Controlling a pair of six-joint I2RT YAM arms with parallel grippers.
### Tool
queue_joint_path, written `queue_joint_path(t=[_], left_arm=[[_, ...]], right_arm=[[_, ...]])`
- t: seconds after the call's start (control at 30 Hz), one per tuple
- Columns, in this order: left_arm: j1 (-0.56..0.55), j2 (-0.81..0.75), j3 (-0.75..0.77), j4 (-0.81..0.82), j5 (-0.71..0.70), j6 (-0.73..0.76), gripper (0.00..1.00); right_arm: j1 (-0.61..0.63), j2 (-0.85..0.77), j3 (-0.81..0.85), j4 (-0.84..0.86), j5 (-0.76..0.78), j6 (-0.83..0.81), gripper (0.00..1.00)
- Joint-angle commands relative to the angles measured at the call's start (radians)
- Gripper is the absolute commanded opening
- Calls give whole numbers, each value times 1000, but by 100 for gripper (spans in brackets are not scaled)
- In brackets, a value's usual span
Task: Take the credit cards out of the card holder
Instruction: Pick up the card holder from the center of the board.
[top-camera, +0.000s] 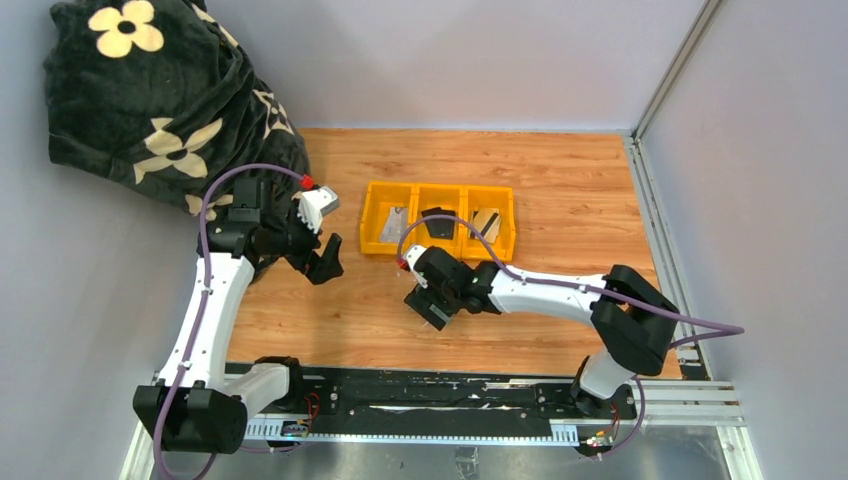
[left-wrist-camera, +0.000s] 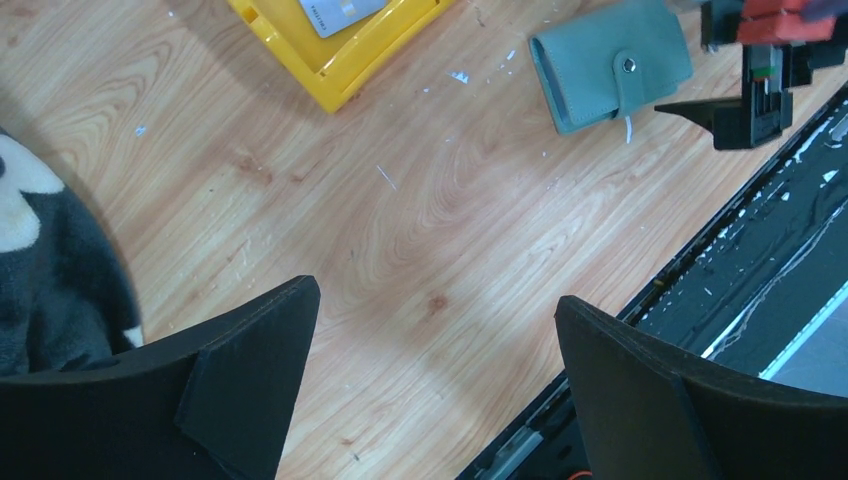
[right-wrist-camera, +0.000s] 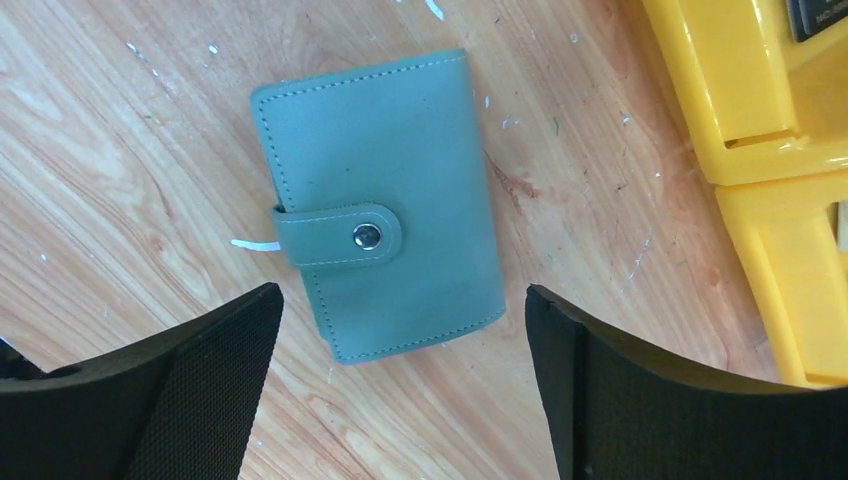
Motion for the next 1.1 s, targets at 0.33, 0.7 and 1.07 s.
queue_joint_path(t=[0.33,0.7,1.07], left_arm=[[-4,-20,65,-57,-6,64,100],[-3,-5,56,-57,31,38,100],[-4,-4,52,-55,85,-11,100]], right_arm=[[-132,69,-15,29,-352,-48,95],[-10,131,-95,122,-90,12,93],[41,50,-94,187,61,65,58]])
